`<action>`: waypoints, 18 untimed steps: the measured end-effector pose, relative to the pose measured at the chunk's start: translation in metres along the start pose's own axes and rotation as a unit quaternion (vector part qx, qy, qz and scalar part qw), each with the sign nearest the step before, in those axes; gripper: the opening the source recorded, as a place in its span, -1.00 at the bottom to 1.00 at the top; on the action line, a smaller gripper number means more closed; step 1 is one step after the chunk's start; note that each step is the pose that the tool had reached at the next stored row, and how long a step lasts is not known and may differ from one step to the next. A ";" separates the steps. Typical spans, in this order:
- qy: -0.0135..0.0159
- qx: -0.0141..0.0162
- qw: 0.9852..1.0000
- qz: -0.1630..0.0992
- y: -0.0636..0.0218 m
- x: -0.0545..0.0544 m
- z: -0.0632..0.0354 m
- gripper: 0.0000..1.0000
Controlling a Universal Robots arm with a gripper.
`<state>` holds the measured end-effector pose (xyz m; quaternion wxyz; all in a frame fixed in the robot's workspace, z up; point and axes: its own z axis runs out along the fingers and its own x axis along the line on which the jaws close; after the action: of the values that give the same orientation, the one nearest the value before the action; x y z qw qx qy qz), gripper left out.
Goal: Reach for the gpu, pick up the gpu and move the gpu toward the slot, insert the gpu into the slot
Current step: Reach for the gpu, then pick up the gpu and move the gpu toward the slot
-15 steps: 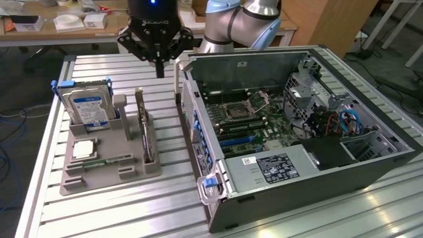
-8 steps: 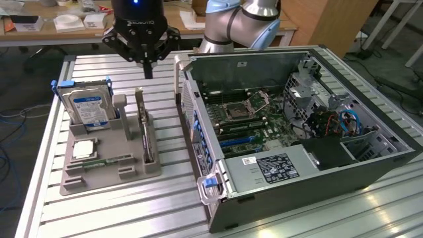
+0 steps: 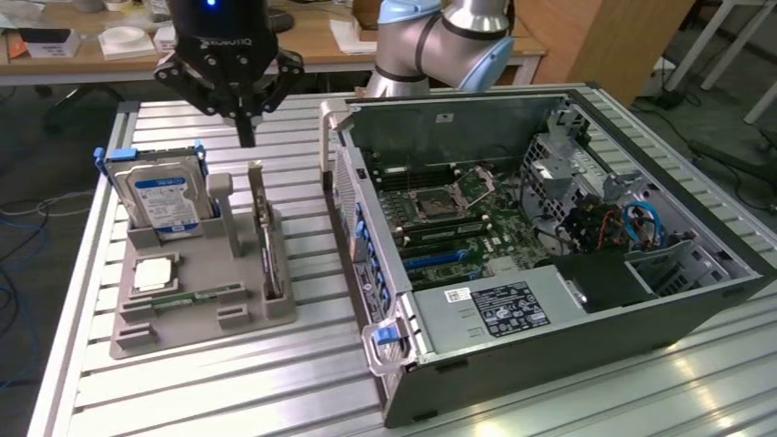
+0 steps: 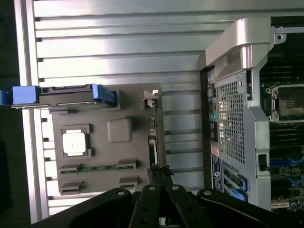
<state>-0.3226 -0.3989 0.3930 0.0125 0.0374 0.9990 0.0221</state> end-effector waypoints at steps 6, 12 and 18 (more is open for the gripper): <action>0.000 0.000 1.000 0.000 -0.0006 0.008 -0.0002 -0.80; 0.000 0.000 1.000 0.000 -0.0006 0.008 -0.0002 -0.80; 0.000 0.000 1.000 0.000 -0.0006 0.008 -0.0002 -0.80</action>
<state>-0.3309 -0.3989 0.3930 0.0125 0.0375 0.9990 0.0221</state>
